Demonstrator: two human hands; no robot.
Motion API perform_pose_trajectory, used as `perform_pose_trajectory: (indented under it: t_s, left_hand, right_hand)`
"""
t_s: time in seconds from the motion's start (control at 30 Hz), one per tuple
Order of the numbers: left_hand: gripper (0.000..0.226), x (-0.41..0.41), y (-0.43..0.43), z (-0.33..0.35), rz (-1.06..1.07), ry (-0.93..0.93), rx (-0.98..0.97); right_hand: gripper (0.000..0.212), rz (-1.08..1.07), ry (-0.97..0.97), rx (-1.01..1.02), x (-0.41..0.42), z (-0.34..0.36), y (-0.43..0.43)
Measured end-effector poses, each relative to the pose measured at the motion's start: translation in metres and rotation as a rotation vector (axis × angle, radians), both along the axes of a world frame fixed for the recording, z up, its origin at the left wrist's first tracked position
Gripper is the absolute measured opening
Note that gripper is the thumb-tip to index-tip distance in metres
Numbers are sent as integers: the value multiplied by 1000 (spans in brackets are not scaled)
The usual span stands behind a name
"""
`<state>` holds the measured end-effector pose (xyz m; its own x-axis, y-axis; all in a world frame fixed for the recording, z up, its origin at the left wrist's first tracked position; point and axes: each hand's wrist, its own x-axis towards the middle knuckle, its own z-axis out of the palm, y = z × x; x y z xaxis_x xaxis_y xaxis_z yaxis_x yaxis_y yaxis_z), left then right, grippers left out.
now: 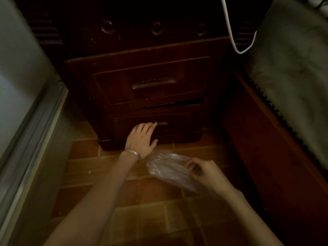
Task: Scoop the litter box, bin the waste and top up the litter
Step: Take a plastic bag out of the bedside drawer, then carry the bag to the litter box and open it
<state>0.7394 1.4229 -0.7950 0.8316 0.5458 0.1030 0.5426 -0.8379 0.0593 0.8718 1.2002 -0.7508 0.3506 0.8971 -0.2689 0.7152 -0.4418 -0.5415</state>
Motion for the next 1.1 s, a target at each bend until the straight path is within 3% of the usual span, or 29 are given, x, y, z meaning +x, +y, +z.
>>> perform_pose_trajectory:
  t_s: [0.23, 0.43, 0.6, 1.1]
  left_hand:
    - [65, -2, 2, 2, -22, 32, -45]
    - [50, -33, -26, 82, -217, 86, -243]
    - [46, -62, -69, 204, -296, 21, -314]
    - [53, -33, -103, 595, -403, 93, -171]
  right_hand:
    - [25, -58, 47, 0, 15, 10, 6]
    - [23, -140, 143, -91, 4, 75, -10]
    - [24, -213, 222, -123, -11, 180, -35]
    - [22, -446, 149, -86, -18, 557, -130]
